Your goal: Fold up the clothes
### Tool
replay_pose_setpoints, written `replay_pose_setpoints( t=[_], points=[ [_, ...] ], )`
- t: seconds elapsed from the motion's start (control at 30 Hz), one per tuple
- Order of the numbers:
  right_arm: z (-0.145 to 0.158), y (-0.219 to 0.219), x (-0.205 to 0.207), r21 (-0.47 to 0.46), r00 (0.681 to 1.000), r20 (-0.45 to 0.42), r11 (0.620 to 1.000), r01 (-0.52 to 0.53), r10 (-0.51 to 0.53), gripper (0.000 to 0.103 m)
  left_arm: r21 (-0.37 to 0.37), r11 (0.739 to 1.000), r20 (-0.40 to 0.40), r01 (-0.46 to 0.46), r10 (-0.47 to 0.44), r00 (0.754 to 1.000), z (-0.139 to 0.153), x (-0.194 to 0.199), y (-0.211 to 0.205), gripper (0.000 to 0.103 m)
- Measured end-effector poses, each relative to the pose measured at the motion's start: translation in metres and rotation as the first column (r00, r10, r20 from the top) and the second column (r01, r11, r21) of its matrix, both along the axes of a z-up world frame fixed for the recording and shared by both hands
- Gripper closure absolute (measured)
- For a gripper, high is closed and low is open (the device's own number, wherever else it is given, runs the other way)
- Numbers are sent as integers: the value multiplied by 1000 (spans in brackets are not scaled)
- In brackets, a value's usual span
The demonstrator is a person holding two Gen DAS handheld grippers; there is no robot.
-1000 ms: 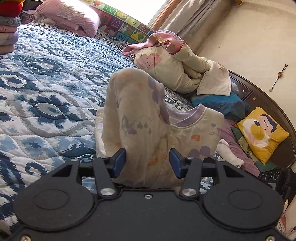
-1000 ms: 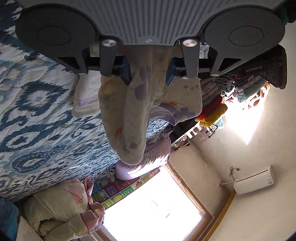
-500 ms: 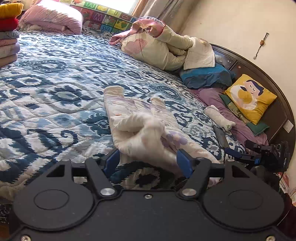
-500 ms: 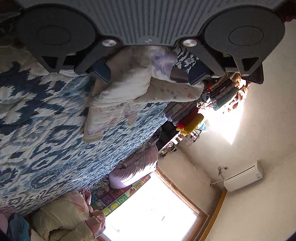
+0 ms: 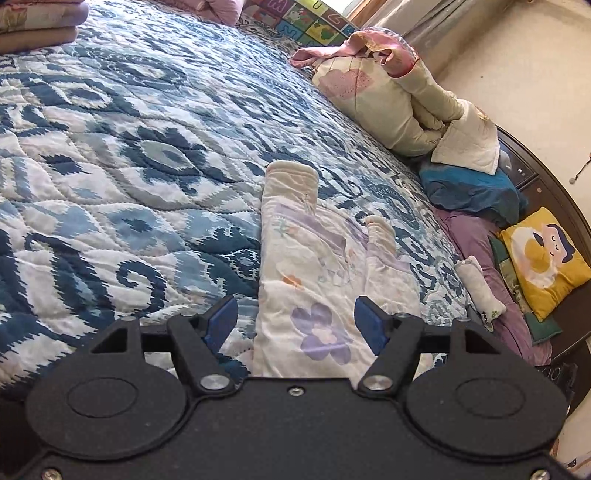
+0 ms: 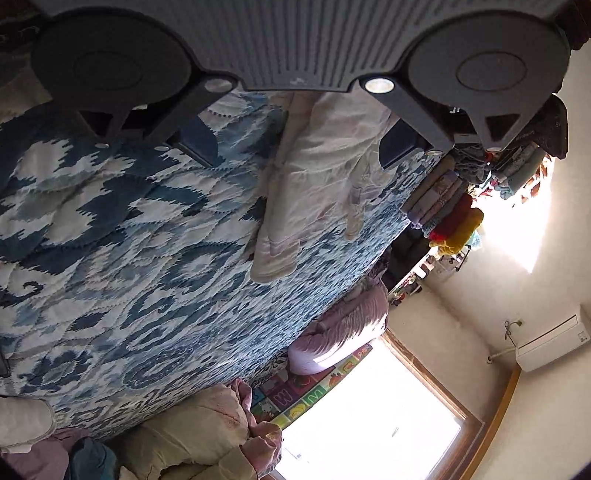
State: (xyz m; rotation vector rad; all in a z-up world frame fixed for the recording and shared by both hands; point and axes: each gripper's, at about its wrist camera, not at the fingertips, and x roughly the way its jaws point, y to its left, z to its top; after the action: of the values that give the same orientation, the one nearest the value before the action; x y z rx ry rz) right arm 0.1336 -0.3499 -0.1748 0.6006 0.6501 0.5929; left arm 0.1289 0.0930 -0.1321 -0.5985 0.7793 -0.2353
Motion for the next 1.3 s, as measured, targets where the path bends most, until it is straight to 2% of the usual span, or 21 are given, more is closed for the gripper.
replay_pose_setpoints(
  t=[0.1,0.2,0.37,0.5,0.57,0.7,0.77,0.83,0.87,1.03,1.2,1.3],
  points=[
    [-7,10,12,-31,999,-40,999,-15,14,9,-46,999,-36,-3,1,999,-18,20,-3,34],
    [-15,11,26,7,996,-88,1000,-5,5,9,-72,997,-46,12,-15,999,-29,34,-8,34],
    [-17,23,45,3,997,-75,1000,-28,28,9,-96,993,-22,70,-73,997,-35,54,-16,32],
    [-17,35,63,3,996,-63,998,-59,59,12,-72,990,5,122,-122,992,-34,69,-21,33],
    [-17,41,73,7,995,-65,998,-69,70,24,-57,988,10,146,-145,989,-33,71,-22,33],
    [-17,56,91,1,992,-60,994,-112,112,32,-25,981,16,190,-190,982,-31,75,-23,36],
    [-15,64,98,-14,989,-53,990,-142,141,50,4,980,10,200,-200,980,-33,83,-27,59],
    [-14,69,104,-31,987,-57,988,-150,148,65,10,977,15,214,-214,977,-33,85,-25,66],
    [-13,71,107,-31,986,-58,987,-156,154,69,10,976,18,220,-220,975,-33,85,-24,68],
    [-5,83,114,-14,983,-25,983,-185,184,79,57,968,63,244,-247,967,-26,86,-26,75],
    [10,87,127,-14,985,37,986,-167,168,81,88,971,142,220,-231,963,-10,96,-21,78],
    [21,87,139,-7,987,71,990,-142,142,81,120,970,215,212,-234,948,7,108,-19,78]
  ],
)
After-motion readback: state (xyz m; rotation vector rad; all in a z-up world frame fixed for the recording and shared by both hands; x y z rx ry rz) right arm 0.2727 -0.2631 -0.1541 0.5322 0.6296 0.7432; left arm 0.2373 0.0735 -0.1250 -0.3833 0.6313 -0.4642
